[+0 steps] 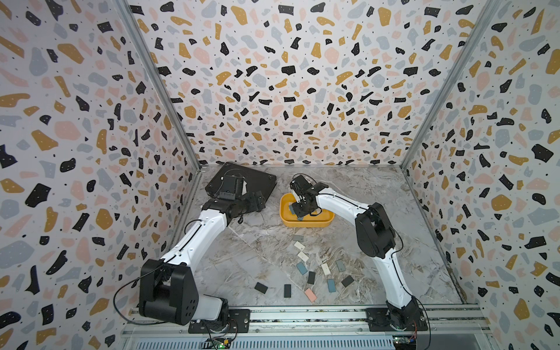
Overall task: Put the eraser in the storage box
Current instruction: Place the eraser in the storage box.
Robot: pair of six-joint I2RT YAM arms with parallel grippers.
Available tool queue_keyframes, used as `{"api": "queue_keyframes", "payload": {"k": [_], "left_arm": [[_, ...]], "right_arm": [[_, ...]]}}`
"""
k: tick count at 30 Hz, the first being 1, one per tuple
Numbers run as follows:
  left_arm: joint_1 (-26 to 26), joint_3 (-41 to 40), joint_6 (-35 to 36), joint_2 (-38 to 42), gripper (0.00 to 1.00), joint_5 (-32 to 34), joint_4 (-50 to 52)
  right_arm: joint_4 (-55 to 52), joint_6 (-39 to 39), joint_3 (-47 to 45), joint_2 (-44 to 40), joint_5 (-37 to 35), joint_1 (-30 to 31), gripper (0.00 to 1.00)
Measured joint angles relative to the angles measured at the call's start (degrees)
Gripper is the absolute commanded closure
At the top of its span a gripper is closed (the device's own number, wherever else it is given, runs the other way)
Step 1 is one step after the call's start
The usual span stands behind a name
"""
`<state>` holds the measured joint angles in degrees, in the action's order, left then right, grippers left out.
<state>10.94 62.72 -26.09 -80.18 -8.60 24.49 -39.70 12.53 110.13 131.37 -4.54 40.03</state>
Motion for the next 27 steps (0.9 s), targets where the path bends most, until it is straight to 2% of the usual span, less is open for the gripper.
{"api": "queue_keyframes", "payload": {"k": [27], "left_arm": [[0.0,0.0,0.4,0.0,0.04,0.0,0.5]], "right_arm": [[0.7,0.0,5.9,4.2,-1.3,-0.8,0.71]]}}
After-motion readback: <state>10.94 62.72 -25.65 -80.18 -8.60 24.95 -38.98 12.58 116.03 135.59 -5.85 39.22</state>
